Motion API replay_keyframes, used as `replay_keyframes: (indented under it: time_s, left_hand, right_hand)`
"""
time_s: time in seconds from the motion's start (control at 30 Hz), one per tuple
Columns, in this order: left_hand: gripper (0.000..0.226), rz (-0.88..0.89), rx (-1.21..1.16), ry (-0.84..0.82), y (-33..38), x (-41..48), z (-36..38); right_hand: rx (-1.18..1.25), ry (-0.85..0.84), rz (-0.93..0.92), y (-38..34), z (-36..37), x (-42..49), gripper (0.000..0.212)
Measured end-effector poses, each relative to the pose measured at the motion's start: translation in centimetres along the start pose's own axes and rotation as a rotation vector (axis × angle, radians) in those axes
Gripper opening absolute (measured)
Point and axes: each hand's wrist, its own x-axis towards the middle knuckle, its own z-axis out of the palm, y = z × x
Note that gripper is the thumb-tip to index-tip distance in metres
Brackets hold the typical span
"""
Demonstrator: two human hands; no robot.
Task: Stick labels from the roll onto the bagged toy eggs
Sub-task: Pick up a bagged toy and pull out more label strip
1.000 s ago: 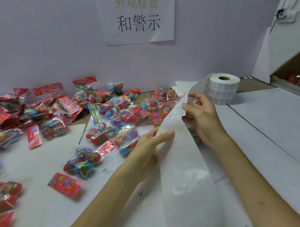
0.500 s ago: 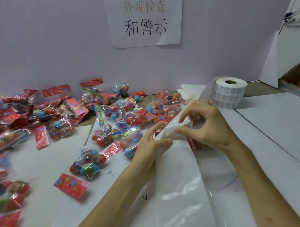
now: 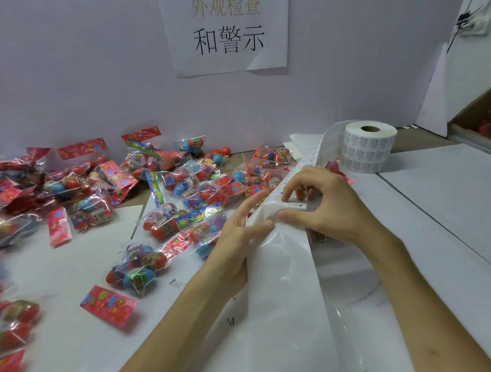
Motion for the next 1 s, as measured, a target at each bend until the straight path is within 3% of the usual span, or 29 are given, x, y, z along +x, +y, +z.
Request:
replay_keyframes:
  time_s: [1.0]
  left_hand:
    - [0.058, 0.067, 0.081, -0.014, 0.51, -0.43, 0.81]
  right_hand:
    - [0.307, 0.033, 0.147, 0.58, -0.38, -0.14, 0.009]
